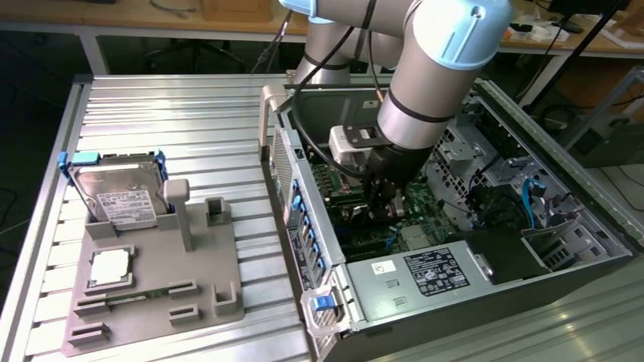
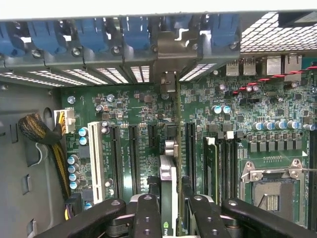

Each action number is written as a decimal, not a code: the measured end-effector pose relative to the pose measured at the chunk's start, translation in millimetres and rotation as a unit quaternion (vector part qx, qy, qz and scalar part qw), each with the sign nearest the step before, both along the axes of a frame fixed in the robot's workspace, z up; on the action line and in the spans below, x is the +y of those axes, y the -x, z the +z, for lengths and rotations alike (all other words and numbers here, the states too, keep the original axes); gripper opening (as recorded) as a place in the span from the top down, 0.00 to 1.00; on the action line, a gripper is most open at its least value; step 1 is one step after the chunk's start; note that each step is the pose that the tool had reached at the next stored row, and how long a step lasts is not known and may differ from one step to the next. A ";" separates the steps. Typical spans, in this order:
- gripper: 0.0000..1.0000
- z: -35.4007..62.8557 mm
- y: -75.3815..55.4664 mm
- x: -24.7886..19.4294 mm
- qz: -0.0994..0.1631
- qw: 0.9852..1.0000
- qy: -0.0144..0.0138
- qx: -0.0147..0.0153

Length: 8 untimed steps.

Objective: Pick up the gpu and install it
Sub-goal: 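Insert the gpu into the slot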

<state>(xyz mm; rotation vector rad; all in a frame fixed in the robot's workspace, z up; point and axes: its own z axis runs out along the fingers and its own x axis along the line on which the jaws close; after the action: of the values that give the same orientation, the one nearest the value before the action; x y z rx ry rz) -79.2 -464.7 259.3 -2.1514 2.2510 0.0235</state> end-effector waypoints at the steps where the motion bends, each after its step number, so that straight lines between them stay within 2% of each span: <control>1: 0.73 0.0 0.2 0.2 0.000 1.000 0.000 0.000; 4: 0.73 -0.9 3.0 2.9 -0.003 1.000 0.000 0.000; 6: 0.73 -1.5 4.0 3.1 -0.005 1.000 0.000 0.000; 7: 0.73 -1.6 4.0 2.6 -0.005 1.000 0.000 0.000; 8: 0.73 -1.8 4.1 -1.6 -0.009 1.000 0.000 0.000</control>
<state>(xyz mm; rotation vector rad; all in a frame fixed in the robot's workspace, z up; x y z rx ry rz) -83.3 -466.3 257.6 -2.1300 2.2712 0.0233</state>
